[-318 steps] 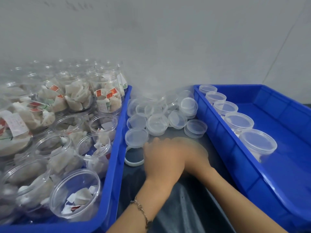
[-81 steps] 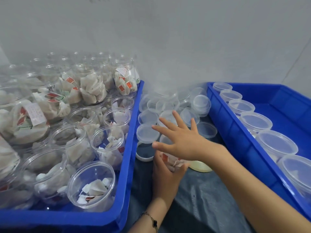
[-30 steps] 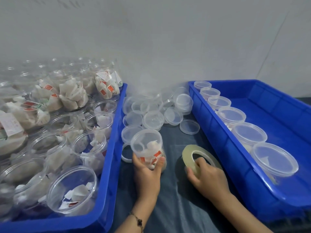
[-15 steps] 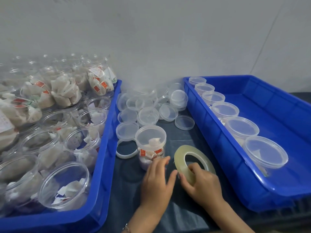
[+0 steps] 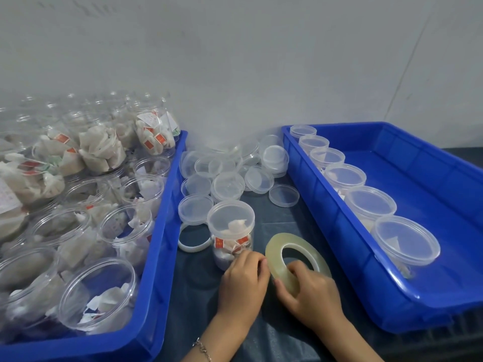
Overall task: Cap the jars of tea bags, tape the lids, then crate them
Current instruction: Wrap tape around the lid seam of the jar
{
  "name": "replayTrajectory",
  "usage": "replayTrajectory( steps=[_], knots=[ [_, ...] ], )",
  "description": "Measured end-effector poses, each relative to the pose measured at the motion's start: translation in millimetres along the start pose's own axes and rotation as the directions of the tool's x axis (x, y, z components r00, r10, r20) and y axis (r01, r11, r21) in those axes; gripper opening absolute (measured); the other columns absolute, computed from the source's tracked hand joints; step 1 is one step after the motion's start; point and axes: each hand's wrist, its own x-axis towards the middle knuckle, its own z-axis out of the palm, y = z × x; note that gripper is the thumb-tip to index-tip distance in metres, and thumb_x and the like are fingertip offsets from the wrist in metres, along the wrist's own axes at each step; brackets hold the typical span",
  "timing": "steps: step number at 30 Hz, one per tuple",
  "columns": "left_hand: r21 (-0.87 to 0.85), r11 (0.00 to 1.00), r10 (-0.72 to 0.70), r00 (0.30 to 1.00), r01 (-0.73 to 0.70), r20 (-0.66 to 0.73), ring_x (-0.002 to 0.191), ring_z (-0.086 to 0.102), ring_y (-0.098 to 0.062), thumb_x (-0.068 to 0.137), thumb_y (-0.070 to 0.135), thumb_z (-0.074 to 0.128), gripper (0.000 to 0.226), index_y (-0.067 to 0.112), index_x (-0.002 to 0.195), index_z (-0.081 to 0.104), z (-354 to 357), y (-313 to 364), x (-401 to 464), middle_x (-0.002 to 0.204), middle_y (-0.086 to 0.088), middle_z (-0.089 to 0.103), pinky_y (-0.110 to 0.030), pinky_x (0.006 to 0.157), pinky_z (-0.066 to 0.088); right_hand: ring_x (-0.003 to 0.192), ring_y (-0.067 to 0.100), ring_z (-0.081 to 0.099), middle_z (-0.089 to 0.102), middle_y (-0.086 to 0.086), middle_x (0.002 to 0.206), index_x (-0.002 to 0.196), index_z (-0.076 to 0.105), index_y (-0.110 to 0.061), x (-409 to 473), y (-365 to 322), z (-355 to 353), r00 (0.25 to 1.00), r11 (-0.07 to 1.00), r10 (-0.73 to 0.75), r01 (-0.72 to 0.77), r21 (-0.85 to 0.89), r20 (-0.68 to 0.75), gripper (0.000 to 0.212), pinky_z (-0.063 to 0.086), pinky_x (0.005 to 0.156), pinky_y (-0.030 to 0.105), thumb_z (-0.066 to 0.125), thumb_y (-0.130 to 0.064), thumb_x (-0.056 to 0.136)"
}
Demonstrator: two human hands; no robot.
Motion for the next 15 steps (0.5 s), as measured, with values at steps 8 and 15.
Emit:
replayTrajectory(
  steps=[8,15],
  knots=[
    [0.012,0.963,0.27,0.96,-0.27,-0.066,0.048,0.047,-0.014,0.079,0.017,0.051,0.021,0.008,0.061,0.055,-26,9,-17,0.059,0.0,0.051,-0.023,0.043,0.039,0.076,0.016,0.062,0.065,-0.004,0.082,0.109,0.054,-0.02,11,1,4,0.966,0.982,0.185,-0.174,-0.077,0.18,0.047,0.045,0.061,0.03,0.058,-0.058,0.081],
    [0.134,0.985,0.125,0.984,-0.108,-0.125,0.044,0.048,-0.014,0.076,0.004,0.07,0.018,0.008,0.065,0.056,-47,-12,-8,0.061,0.0,0.053,-0.024,0.037,0.039,0.094,0.013,0.055,0.049,-0.021,0.083,0.115,0.048,-0.035,10,11,-16,0.901,0.986,0.095,-0.144,0.085,0.423,0.045,0.03,0.071,0.021,0.059,-0.052,0.075]
  ],
)
